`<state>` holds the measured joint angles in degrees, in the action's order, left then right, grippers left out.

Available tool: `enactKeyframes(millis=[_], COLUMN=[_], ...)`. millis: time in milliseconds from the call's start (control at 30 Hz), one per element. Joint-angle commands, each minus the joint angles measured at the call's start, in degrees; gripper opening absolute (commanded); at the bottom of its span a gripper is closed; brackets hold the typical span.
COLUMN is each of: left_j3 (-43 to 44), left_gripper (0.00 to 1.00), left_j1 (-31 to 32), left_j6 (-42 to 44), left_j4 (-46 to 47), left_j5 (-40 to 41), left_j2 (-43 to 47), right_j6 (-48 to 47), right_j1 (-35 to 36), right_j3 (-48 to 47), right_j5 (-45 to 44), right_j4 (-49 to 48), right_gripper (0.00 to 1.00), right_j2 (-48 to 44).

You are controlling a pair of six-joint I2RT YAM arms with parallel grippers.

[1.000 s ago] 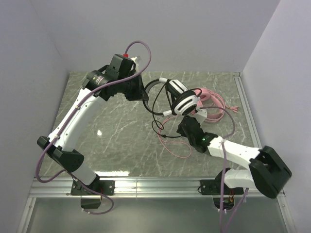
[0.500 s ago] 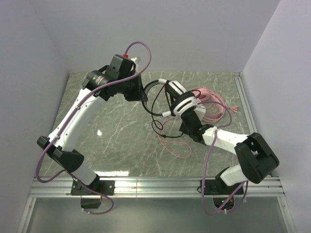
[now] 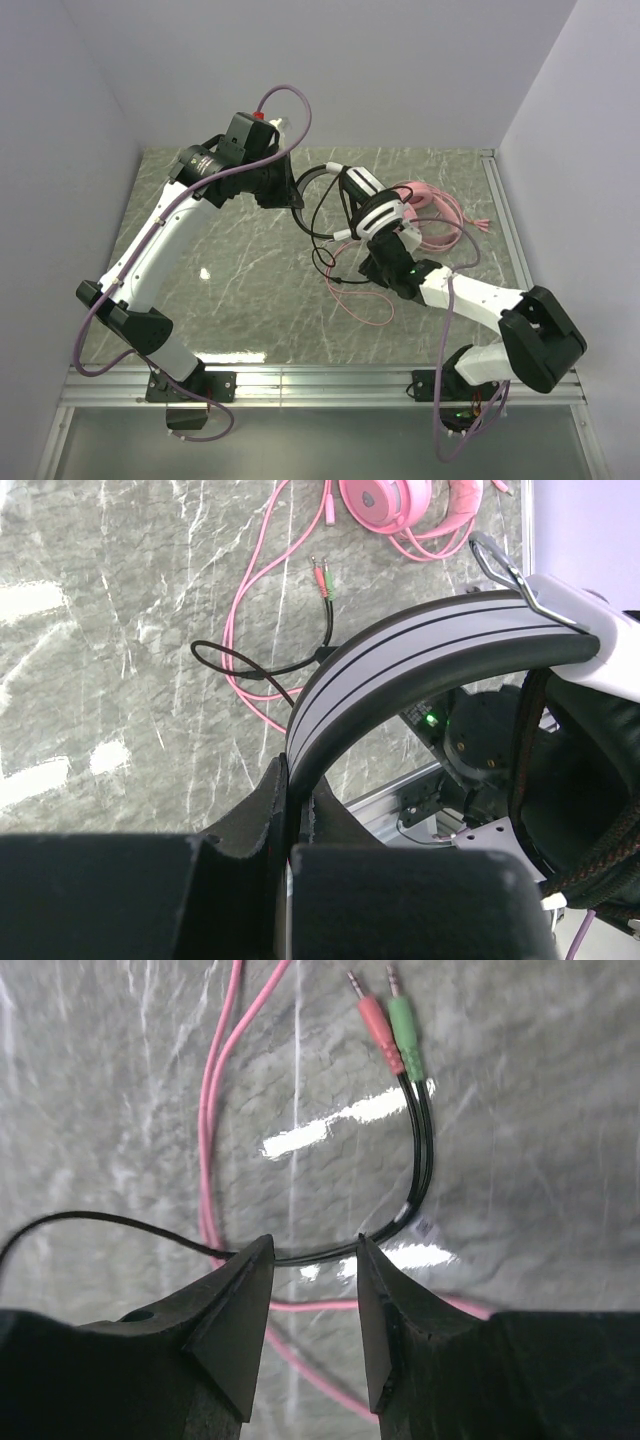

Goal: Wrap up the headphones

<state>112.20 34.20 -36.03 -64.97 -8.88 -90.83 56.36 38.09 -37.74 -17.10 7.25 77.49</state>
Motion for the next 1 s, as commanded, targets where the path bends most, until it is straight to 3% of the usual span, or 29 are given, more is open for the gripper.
enactKeyframes(millis=[0,133,433,967], left_j3=[3.11,3.37,2.85,1.71], left_gripper=[0.00,0.00,0.00,0.00], left_j1=[-0.18,-0.18,-0.18,-0.18], left_j6=[-1.06,-1.15,-1.06,-0.36], left_j4=[4.41,4.50,5.03,5.47], left_j5=[-1.40,-1.57,-1.66,-2.01], left_j2=[2.67,2.67,3.29,3.81], right_j6=[14.54,28.24,44.34,56.49], right_j1=[1.98,4.89,6.65,6.56], right_j3=[-3.31,-5.94,-9.82,-10.43], right_j5=[-3.36,-3.29,-3.81,-0.65], right_j4=[6.89,13.40,18.77,14.55], right_gripper=[0.46,0.43,0.48,0.42], right_j2=[-3.31,-1.04,4.68,11.36])
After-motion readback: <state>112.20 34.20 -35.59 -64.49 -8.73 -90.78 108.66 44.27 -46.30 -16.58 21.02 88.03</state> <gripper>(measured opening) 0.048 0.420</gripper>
